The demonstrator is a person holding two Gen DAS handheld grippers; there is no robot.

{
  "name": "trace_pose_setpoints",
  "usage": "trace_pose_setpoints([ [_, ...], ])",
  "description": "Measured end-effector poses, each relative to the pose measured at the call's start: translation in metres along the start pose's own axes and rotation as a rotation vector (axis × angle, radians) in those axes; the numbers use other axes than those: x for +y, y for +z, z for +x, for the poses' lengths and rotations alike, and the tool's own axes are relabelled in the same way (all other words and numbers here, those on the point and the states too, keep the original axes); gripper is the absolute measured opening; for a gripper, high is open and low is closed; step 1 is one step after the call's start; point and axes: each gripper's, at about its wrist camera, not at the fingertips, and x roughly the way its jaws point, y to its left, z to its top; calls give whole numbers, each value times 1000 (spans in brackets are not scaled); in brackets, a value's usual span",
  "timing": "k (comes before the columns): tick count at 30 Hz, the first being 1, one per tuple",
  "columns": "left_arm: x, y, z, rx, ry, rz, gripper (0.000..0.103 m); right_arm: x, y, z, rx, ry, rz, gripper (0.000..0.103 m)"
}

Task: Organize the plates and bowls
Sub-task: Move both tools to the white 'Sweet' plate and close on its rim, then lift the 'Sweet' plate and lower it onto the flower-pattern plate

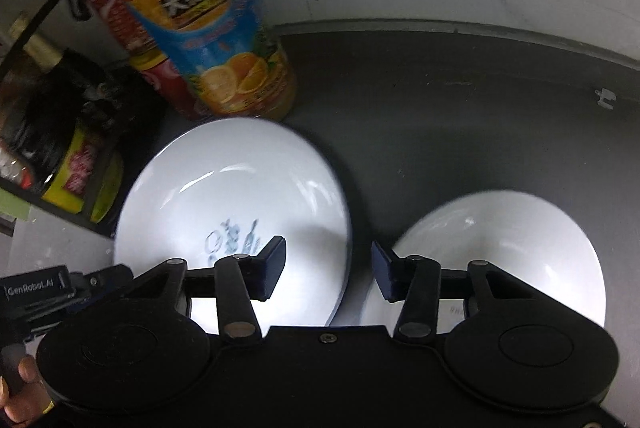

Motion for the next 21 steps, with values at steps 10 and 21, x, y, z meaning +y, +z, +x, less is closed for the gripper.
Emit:
trace_pose_setpoints([
  [10,-7,0,29,11,26,-8,20,-14,12,26,22,36,17,35],
  [21,0,0,41,2,21,-35,12,-19,5,42,48,87,27,22],
])
